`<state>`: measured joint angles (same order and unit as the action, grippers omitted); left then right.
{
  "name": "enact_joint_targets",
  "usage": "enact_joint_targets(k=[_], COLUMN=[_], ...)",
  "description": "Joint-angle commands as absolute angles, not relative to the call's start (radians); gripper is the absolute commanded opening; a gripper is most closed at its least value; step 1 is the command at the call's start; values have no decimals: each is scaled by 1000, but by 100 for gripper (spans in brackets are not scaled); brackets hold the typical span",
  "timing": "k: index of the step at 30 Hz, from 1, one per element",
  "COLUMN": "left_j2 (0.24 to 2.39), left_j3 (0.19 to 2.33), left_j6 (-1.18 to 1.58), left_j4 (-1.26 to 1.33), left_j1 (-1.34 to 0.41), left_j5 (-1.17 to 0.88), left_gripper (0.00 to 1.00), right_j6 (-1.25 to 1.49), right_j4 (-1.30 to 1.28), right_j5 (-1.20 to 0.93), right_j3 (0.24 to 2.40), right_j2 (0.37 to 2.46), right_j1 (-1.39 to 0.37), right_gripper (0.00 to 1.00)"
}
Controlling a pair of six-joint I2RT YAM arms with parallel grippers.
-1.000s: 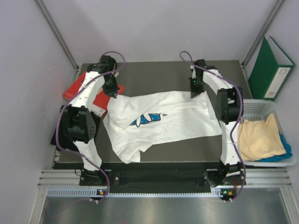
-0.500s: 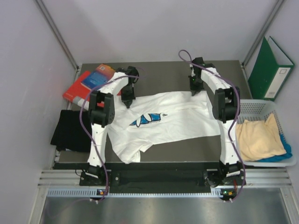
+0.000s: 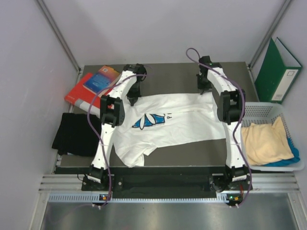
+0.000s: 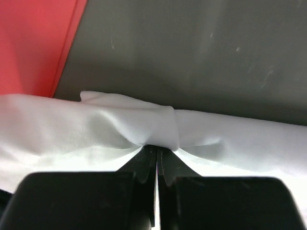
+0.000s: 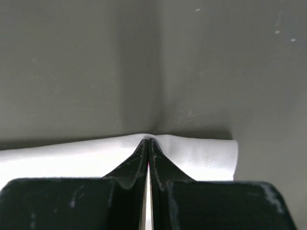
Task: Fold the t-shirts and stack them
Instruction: Fold the flattened tshirt in 1/3 of the way
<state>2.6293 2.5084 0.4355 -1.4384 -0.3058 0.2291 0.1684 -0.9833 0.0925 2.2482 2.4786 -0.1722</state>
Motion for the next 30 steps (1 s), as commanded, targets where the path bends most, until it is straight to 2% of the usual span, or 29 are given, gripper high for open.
enact_joint_targets(k=[1, 7, 9, 13, 16, 17, 18, 19, 20, 21, 22, 23, 24, 30], left_j2=[2724, 2681, 2660, 2576, 2386, 2325, 2201, 2147, 2099, 2018, 1984, 1942, 1868, 1571], left_j3=[2556, 2557, 2556, 2524, 2361, 2306, 2239, 2156, 2123, 2103, 2065, 2037, 2004, 1637], left_j6=[497, 502, 495, 448, 416, 414, 411, 410, 408, 405, 400, 399, 396, 468], left_j4=[-1079, -939, -902, -852, -752, -714, -653, -638, -641, -647, -684, -696, -707, -718], left_j1=[-282, -239, -233, -235, -247, -252, -253, -253, -253, -253, -253, -253, -253, -253], left_j5=[258, 215, 213, 135, 124, 111, 101, 91, 78, 71, 69, 66, 61, 5], left_gripper=[0, 0, 0, 0, 0, 0, 0, 7, 20, 51, 64, 82, 99, 99], right_j6=[175, 166, 170, 158, 156, 161, 161, 163, 166, 166, 167, 175, 178, 235], right_j4=[-934, -856, -812, -781, -736, -701, -686, -677, -670, -670, -678, -692, -701, -724], right_j5=[180, 98, 87, 60, 12, -29, -38, -47, -51, -54, -52, -54, -58, -83], right_j3=[2278, 2224, 2162, 2056, 1892, 1840, 1730, 1680, 1631, 1546, 1505, 1465, 1388, 1094], right_j2=[2523, 2406, 2311, 2145, 1962, 1909, 1810, 1763, 1717, 1638, 1602, 1570, 1515, 1339], right_j1=[-115, -107, -107, -107, -107, -107, -106, -106, -106, -106, -106, -106, -106, -106], right_gripper=[0, 0, 6, 8, 24, 36, 44, 61, 72, 81, 88, 99, 100, 100])
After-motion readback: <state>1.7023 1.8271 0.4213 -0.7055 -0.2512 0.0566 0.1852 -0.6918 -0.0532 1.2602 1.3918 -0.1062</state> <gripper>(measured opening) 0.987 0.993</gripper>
